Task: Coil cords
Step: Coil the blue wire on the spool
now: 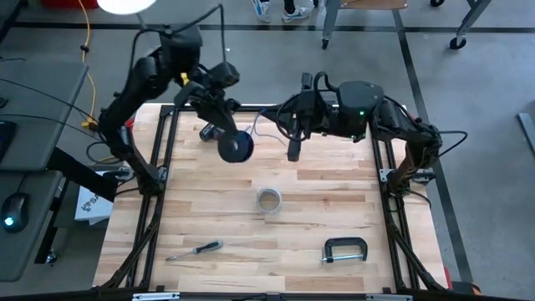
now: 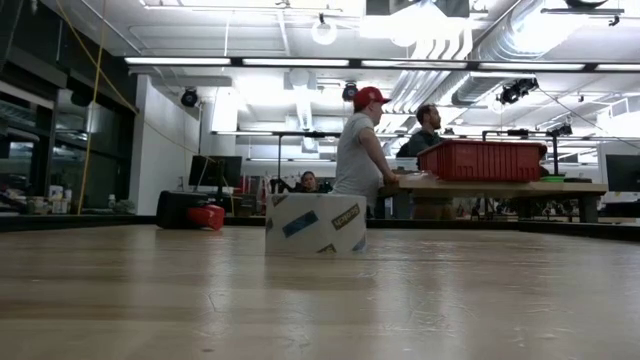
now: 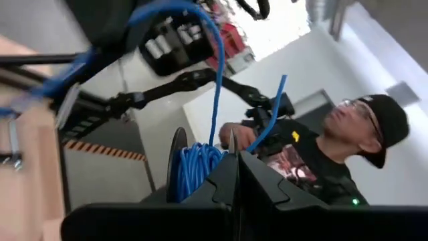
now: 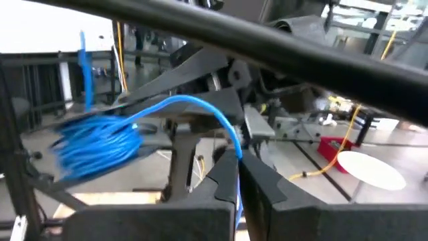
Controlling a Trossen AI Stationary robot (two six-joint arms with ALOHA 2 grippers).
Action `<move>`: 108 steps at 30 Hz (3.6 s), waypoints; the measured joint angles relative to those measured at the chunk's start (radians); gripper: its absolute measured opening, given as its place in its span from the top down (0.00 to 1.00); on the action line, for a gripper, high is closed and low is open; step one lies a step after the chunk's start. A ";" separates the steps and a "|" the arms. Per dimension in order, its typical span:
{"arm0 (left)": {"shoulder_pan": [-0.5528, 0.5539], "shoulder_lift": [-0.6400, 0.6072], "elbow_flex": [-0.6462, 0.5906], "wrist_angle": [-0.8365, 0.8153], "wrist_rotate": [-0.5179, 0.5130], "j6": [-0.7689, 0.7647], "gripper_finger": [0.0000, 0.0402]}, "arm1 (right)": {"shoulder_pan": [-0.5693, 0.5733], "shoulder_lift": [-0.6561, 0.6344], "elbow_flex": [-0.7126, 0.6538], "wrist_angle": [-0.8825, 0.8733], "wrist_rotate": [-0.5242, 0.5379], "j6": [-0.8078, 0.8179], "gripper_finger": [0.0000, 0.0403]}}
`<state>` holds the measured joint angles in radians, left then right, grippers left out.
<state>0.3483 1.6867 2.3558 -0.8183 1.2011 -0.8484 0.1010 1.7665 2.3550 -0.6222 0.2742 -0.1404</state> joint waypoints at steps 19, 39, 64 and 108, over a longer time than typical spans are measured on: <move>-0.038 0.034 0.000 0.613 0.028 -0.185 0.99 | -0.014 0.027 0.000 0.080 -0.049 -0.019 1.00; -0.051 0.034 0.000 0.811 -0.005 -0.147 0.99 | -0.054 0.095 0.000 0.350 -0.189 0.009 1.00; -0.062 0.049 0.000 0.872 -0.034 -0.186 0.99 | -0.089 0.146 0.000 0.590 -0.441 0.398 1.00; 0.165 -0.018 0.002 1.163 -0.161 -0.064 0.99 | -0.097 0.211 -0.004 0.515 -0.381 0.316 0.78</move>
<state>0.5137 1.6689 2.3577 0.3449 1.0400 -0.9120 0.0045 1.9774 2.3508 -0.1072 -0.1073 0.1754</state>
